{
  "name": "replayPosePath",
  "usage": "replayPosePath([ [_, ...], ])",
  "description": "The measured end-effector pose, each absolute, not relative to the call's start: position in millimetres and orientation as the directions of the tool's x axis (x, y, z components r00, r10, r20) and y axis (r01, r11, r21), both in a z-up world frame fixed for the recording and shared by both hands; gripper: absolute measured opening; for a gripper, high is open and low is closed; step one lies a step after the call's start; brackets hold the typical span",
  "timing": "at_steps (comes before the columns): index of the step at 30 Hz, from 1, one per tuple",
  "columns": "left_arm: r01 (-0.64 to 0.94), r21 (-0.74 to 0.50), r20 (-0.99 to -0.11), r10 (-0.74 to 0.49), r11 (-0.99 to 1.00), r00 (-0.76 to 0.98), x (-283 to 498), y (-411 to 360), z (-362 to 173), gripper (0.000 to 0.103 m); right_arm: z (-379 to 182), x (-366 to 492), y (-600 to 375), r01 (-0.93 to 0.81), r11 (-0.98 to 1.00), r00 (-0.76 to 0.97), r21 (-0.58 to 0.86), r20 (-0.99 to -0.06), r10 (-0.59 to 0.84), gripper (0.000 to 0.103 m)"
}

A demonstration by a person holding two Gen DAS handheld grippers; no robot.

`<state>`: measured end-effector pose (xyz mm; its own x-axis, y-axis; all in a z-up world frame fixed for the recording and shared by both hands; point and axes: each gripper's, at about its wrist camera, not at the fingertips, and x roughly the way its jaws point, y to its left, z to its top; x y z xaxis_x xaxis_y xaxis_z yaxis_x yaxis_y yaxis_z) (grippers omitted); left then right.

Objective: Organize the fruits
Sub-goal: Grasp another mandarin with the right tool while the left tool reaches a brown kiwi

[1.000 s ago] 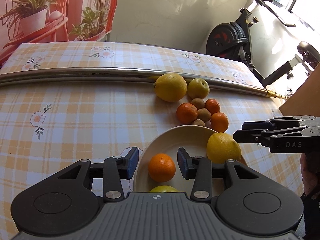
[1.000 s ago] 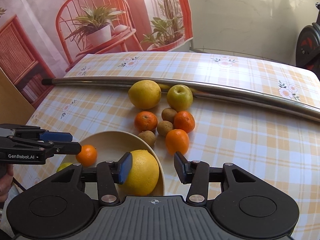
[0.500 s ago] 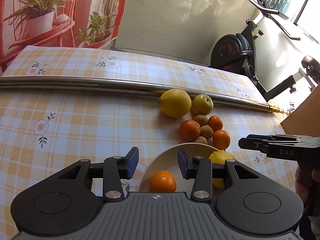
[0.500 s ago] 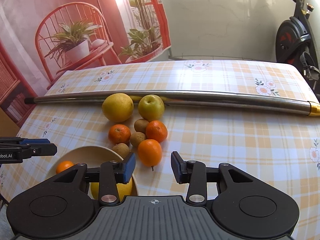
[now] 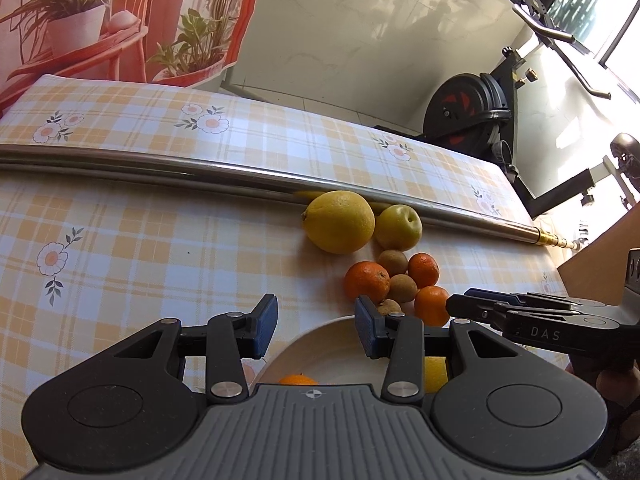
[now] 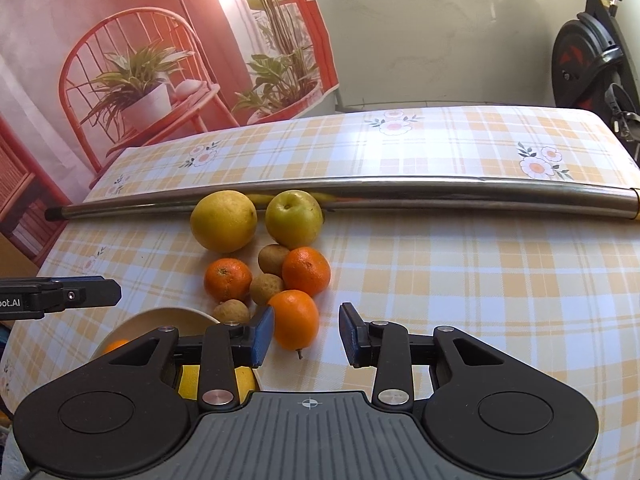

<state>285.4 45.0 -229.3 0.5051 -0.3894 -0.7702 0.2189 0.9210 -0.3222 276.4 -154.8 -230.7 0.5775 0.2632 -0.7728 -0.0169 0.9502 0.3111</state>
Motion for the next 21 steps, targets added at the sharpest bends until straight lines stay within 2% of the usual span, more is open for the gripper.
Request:
replayPosePath([
  [14,0.153,-0.408,-0.806,-0.434,0.900,0.403,314,15,-245,0.045,-255,297,-146,-0.045,0.933,0.504,0.357,-0.798,0.330,0.032],
  [21,0.146,-0.434,-0.821,-0.457,0.889,0.343,325,-5,-254,0.045,-258,289,-154,-0.039,0.926,0.520,0.375,-0.784,0.339,0.031],
])
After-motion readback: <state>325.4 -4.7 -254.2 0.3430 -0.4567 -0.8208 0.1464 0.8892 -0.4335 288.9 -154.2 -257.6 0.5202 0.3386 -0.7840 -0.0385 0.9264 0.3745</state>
